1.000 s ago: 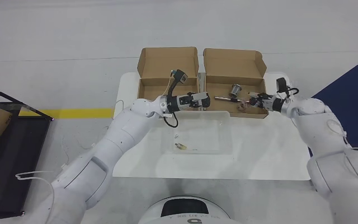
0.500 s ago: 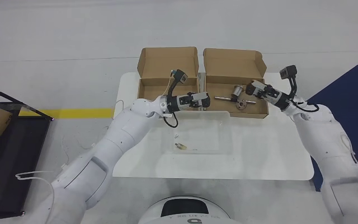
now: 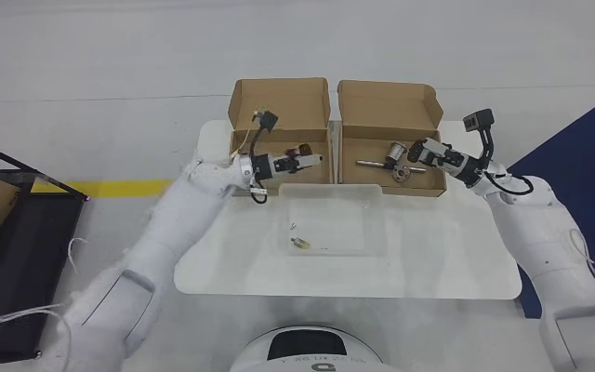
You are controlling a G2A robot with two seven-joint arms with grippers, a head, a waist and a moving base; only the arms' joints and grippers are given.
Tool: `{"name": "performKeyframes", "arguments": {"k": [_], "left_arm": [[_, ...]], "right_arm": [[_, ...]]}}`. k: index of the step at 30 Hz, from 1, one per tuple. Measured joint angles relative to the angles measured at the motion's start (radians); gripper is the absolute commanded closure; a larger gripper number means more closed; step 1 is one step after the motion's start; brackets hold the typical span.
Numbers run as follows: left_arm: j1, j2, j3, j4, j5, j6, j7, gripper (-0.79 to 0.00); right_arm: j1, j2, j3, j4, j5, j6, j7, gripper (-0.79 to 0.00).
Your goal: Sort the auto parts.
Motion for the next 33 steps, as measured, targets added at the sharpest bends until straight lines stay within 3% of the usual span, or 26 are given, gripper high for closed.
{"name": "performKeyframes", "arguments": {"k": [3,5,6,11,16,19,23,24,29,33], "left_arm": [[0.142,0.054,-0.116,-0.249,0.147,0.111,0.038,-0.785],[0.207,0.063,-0.165,-0.382,0.153,0.129,0.041,-0.785],[0.206,0.062,-0.159,-0.405,0.150,0.128,0.040,-0.785],[0.171,0.061,-0.138,-0.305,0.147,0.125,0.040,-0.785],[0.171,0.061,-0.137,-0.309,0.149,0.126,0.039,-0.785],[0.134,0.058,-0.064,-0.389,0.242,0.219,0.052,-0.785],[0.118,0.045,0.058,-0.542,0.679,0.540,0.022,-0.785],[0.111,0.042,0.080,-0.555,0.773,0.574,-0.004,-0.785],[0.058,0.020,0.200,-0.564,1.114,0.622,-0.157,-0.745],[0.033,0.002,0.279,-0.545,1.212,0.570,-0.201,-0.727]], "right_arm": [[0.000,0.000,0.000,0.000,0.000,0.000,0.000,-0.785],[0.000,0.000,0.000,0.000,0.000,0.000,0.000,-0.785],[0.000,0.000,0.000,0.000,0.000,0.000,0.000,-0.785],[0.000,0.000,0.000,0.000,0.000,0.000,0.000,-0.785],[0.000,0.000,0.000,0.000,0.000,0.000,0.000,-0.785],[0.000,0.000,0.000,0.000,0.000,0.000,0.000,-0.785],[0.000,0.000,0.000,0.000,0.000,0.000,0.000,-0.785],[0.000,0.000,0.000,0.000,0.000,0.000,0.000,-0.785],[0.000,0.000,0.000,0.000,0.000,0.000,0.000,-0.785],[0.000,0.000,0.000,0.000,0.000,0.000,0.000,-0.785]]}}
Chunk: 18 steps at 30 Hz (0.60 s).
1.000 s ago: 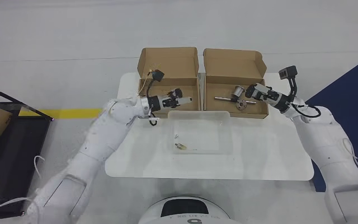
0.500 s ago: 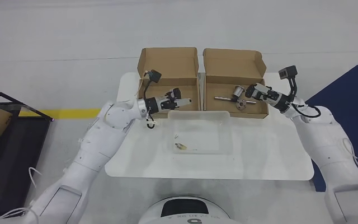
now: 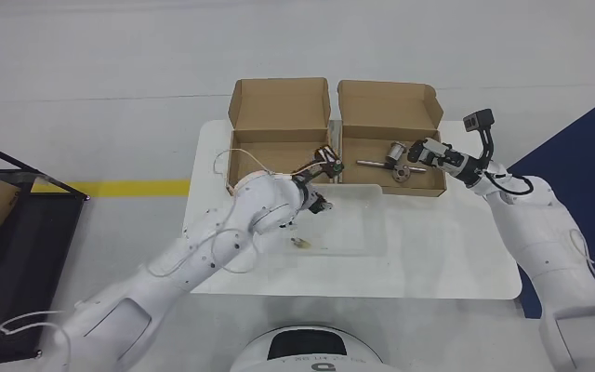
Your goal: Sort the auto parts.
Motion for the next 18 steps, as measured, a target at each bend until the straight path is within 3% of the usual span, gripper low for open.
{"name": "performKeyframes", "arguments": {"k": [5,11,18], "left_arm": [[-0.029,-0.029,0.088,0.054,0.069,-0.065,-0.047,-0.711],[-0.062,-0.068,0.142,0.125,0.033,-0.126,-0.062,-0.662],[-0.088,-0.110,0.211,0.211,0.039,-0.200,-0.129,-0.520]], "right_arm": [[0.000,0.000,0.000,0.000,0.000,0.000,0.000,-0.785],[0.000,0.000,0.000,0.000,0.000,0.000,0.000,-0.785],[0.000,0.000,0.000,0.000,0.000,0.000,0.000,-0.785]]}}
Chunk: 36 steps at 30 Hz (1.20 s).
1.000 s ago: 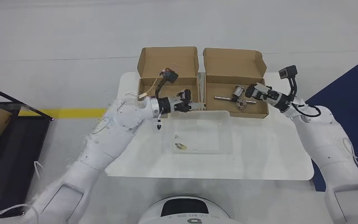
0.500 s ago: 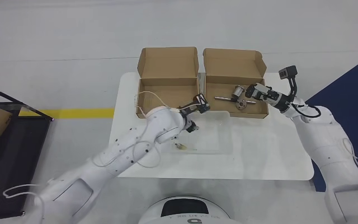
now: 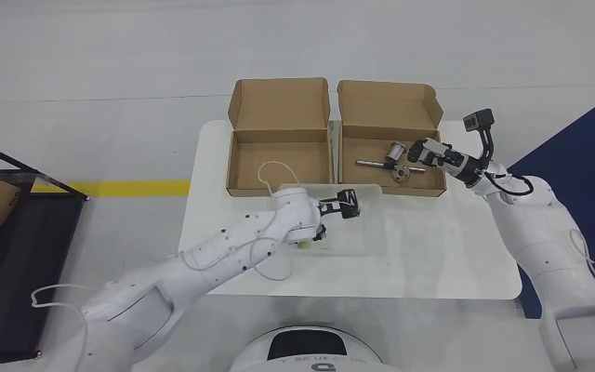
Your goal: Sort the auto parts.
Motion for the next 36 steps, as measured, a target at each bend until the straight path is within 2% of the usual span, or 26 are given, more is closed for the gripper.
{"name": "performKeyframes", "arguments": {"k": [4,7,14,18,22,23,24,25,31,36], "left_arm": [[-0.004,-0.012,0.012,0.026,-0.009,-0.036,-0.023,-0.459],[-0.007,-0.018,0.021,0.039,-0.019,-0.087,-0.034,-0.508],[-0.022,-0.035,0.022,0.108,-0.041,-0.140,-0.028,-0.520],[-0.026,-0.043,0.030,0.128,-0.046,-0.168,-0.041,-0.570],[-0.029,-0.051,0.038,0.148,-0.052,-0.187,-0.065,-0.560],[-0.030,-0.054,0.040,0.154,-0.054,-0.192,-0.072,-0.585],[-0.032,-0.056,0.042,0.159,-0.055,-0.195,-0.074,-0.643],[-0.033,-0.059,0.042,0.164,-0.055,-0.194,-0.073,-0.653],[-0.038,-0.068,0.044,0.189,-0.052,-0.206,-0.065,-0.634],[-0.042,-0.077,0.048,0.213,-0.048,-0.206,-0.073,-0.536]], "right_arm": [[0.000,0.000,0.000,0.000,0.000,0.000,0.000,-0.785],[0.000,0.000,0.000,0.000,0.000,0.000,0.000,-0.785],[0.000,0.000,0.000,0.000,0.000,0.000,0.000,-0.785],[0.000,0.000,0.000,0.000,0.000,0.000,0.000,-0.785],[0.000,0.000,0.000,0.000,0.000,0.000,0.000,-0.785],[0.000,0.000,0.000,0.000,0.000,0.000,0.000,-0.785],[0.000,0.000,0.000,0.000,0.000,0.000,0.000,-0.785],[0.000,0.000,0.000,0.000,0.000,0.000,0.000,-0.785],[0.000,0.000,0.000,0.000,0.000,0.000,0.000,-0.785],[0.000,0.000,0.000,0.000,0.000,0.000,0.000,-0.785]]}}
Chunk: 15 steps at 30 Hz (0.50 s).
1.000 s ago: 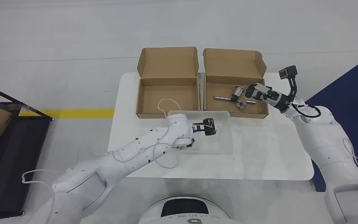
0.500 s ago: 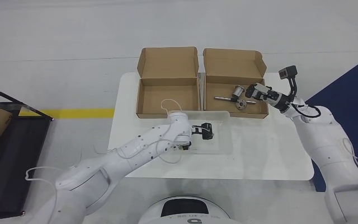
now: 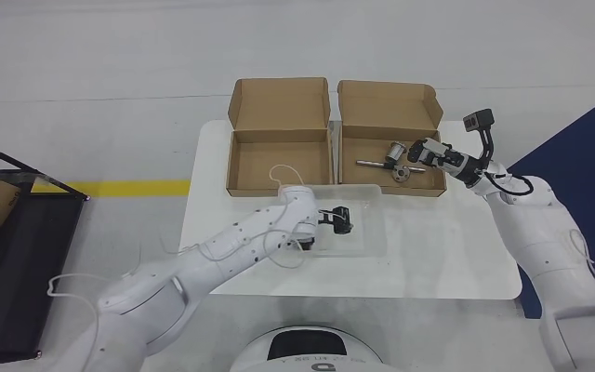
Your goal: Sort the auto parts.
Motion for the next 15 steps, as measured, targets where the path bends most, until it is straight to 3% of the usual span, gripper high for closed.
{"name": "performKeyframes", "arguments": {"k": [11,15], "left_arm": [[-0.010,-0.028,0.009,0.052,0.010,0.019,0.014,-0.422],[-0.016,-0.029,-0.017,0.052,0.032,0.080,0.068,-0.369]], "right_arm": [[0.000,0.000,0.000,0.000,0.000,0.000,0.000,-0.785],[0.000,0.000,0.000,0.000,0.000,0.000,0.000,-0.785]]}}
